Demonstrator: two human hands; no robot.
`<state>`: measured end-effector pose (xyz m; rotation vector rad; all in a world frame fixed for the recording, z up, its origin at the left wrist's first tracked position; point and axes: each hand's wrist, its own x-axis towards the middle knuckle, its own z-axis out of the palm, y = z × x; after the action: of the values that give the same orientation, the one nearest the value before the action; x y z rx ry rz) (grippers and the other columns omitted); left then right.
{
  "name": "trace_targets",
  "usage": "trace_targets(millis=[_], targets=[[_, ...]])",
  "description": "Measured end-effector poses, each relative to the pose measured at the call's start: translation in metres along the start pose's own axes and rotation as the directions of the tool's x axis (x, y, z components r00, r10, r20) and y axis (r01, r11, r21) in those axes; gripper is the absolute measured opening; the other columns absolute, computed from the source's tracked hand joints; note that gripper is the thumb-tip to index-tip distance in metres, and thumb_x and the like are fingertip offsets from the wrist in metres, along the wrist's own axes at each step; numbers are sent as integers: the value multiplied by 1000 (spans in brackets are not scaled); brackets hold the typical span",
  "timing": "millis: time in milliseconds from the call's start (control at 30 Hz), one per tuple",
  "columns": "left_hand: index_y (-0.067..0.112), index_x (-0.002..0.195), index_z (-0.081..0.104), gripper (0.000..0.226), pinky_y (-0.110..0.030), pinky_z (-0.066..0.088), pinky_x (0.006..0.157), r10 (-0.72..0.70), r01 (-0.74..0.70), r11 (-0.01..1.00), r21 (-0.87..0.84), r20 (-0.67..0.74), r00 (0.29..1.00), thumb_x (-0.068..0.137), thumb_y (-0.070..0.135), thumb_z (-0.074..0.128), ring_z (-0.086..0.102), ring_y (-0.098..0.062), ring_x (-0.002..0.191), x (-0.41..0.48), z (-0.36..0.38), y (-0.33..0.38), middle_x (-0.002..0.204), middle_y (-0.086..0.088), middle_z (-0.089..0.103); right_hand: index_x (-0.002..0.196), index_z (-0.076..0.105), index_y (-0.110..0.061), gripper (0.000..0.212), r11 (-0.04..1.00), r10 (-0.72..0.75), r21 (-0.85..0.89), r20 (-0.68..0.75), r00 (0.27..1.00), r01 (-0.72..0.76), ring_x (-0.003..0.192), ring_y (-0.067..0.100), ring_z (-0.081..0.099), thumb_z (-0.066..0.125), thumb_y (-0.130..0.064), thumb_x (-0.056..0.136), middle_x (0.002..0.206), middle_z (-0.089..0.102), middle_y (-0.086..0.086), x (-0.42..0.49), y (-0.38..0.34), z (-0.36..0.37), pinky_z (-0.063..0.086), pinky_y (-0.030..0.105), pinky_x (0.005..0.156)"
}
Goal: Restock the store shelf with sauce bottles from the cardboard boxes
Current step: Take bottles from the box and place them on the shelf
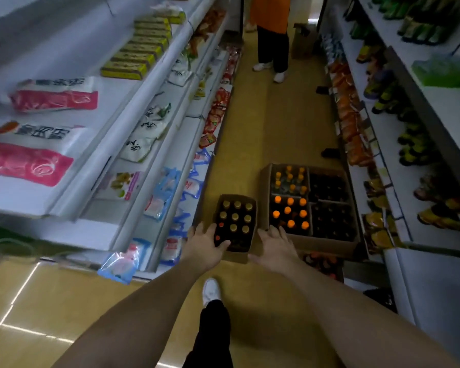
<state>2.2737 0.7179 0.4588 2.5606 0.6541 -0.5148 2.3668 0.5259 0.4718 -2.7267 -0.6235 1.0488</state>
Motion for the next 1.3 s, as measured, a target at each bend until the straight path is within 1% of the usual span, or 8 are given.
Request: trace_targets(millis=[167, 300, 533, 667, 833, 967, 1167, 1300], targets=[[27, 161, 28, 79, -55, 29, 120, -10, 12, 1000, -11, 155, 988, 96, 70, 46, 16, -35, 155, 96, -1, -25, 169, -7, 20, 163, 19, -28, 86, 1000, 22, 19, 28, 999, -23, 157, 34, 4, 61, -57, 94, 171, 12, 5, 97, -26, 0, 22, 51, 124], [23, 159, 38, 95, -47, 31, 120, -43, 50, 998, -35, 176, 983, 78, 74, 37, 25, -37, 152, 166, 9, -46, 167, -10, 29, 160, 23, -23, 82, 1000, -13, 23, 93, 996, 10, 154, 33, 16, 60, -56, 95, 168, 21, 8, 172, -30, 23, 21, 49, 123], [9, 148, 52, 69, -34, 32, 110, -102, 143, 973, -183, 214, 971, 97, 55, 60, 43, -34, 141, 269, 83, -70, 153, -16, 49, 156, 34, -20, 85, 999, 26, 32, 184, 983, -33, 145, 35, 36, 68, -56, 88, 159, 37, 10, 303, 2, 93, 40, 46, 113], [10, 140, 60, 61, -35, 43, 100, -260, 348, 882, -317, 287, 922, 94, 50, 66, 57, -32, 125, 318, 166, -80, 137, -12, 61, 144, 46, -18, 74, 1000, -3, 22, 201, 980, -2, 127, 39, 51, 70, -50, 82, 138, 54, 11, 385, 25, 132, 48, 47, 100], [17, 130, 64, 53, -48, 54, 93, -420, 501, 731, -464, 272, 866, 85, 45, 65, 63, -31, 113, 360, 258, -93, 124, -7, 66, 156, 36, -17, 78, 986, -163, 14, 193, 968, 163, 141, 36, 40, 75, -31, 90, 153, 43, 11, 474, 32, 161, 43, 46, 109], [17, 124, 64, 40, -48, 53, 97, -647, 643, 497, -583, 246, 722, 84, 21, 65, 61, -32, 114, 385, 296, -89, 122, -7, 67, 153, 41, -18, 75, 953, -287, -21, 250, 925, 302, 134, 32, 48, 75, -26, 87, 147, 49, 9, 522, 26, 194, 50, 41, 99], [33, 146, 45, 61, -45, 54, 97, -801, 635, -88, -767, 433, 412, 89, 15, 55, 59, -25, 109, 401, 333, -75, 118, 1, 61, 160, 29, -25, 93, 953, -280, 12, 422, 862, 304, 137, 29, 49, 81, -28, 83, 151, 50, 4, 573, 25, 226, 49, 37, 102], [36, 153, 42, 64, -46, 52, 104, -815, 596, -214, -774, 477, 328, 95, 17, 61, 59, -26, 116, 413, 361, -79, 125, 1, 62, 155, 41, -31, 76, 927, -318, -43, 440, 840, 374, 137, 28, 50, 78, -30, 88, 149, 54, 3, 595, 28, 234, 48, 38, 102]])
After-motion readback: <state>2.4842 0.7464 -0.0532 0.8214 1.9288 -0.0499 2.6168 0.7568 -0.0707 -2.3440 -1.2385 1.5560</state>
